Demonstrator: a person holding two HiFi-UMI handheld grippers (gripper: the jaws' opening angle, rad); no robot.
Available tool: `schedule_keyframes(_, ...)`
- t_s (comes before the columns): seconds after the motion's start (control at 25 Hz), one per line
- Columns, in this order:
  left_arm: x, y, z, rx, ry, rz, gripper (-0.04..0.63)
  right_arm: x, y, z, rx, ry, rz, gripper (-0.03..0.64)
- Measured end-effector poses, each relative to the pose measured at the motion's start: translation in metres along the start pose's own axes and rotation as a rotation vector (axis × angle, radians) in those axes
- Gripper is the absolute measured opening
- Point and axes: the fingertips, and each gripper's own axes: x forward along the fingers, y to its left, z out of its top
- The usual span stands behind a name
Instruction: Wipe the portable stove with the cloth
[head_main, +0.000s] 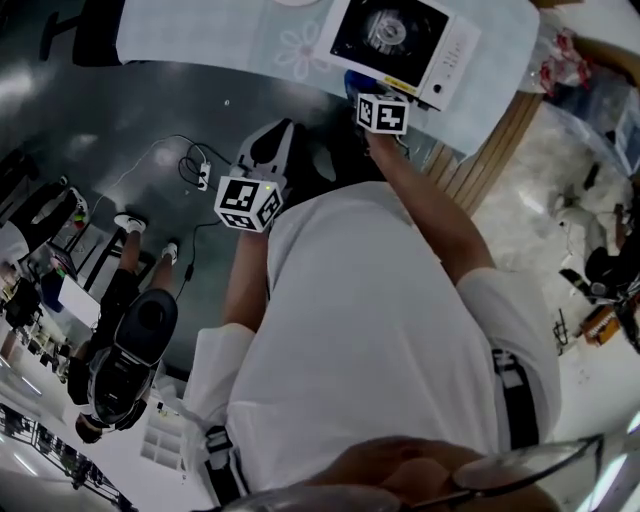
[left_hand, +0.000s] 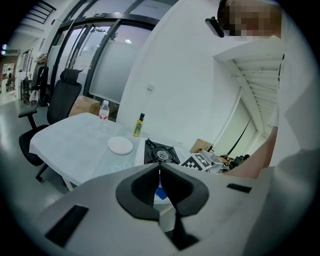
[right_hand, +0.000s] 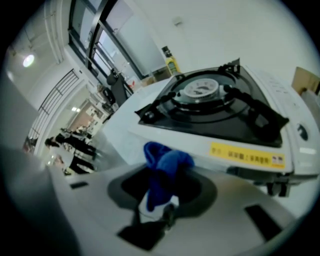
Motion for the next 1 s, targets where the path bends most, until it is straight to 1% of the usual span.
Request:
schedule_keyframes(0.28, 0.002, 0.004, -0.001, -0.012, -0.023, 0.023, 0.037, 0.019, 0.034, 0.012, -0.057, 0.028, 0.078, 0.147)
schedule_keyframes(0.64, -0.004, 0.012, -0.005, -0.025, -0.042, 0.075, 0.035, 0.036, 0.065, 0.022, -0.109, 0.053, 0.144, 0.147)
schedule_keyframes(0.8, -0.008, 0.013, -0.007, -0.024, -0.037, 0.079, 0.035, 0.04, 0.079, 0.025, -0.145, 0.061, 0.181, 0.147)
schedule_keyframes(1.0, -0.005, 0.017, 0.0, -0.01, -0.036, 0.063, 0.037, 0.044, 0.102, 0.033, -0.206, 0.065, 0.255, 0.147)
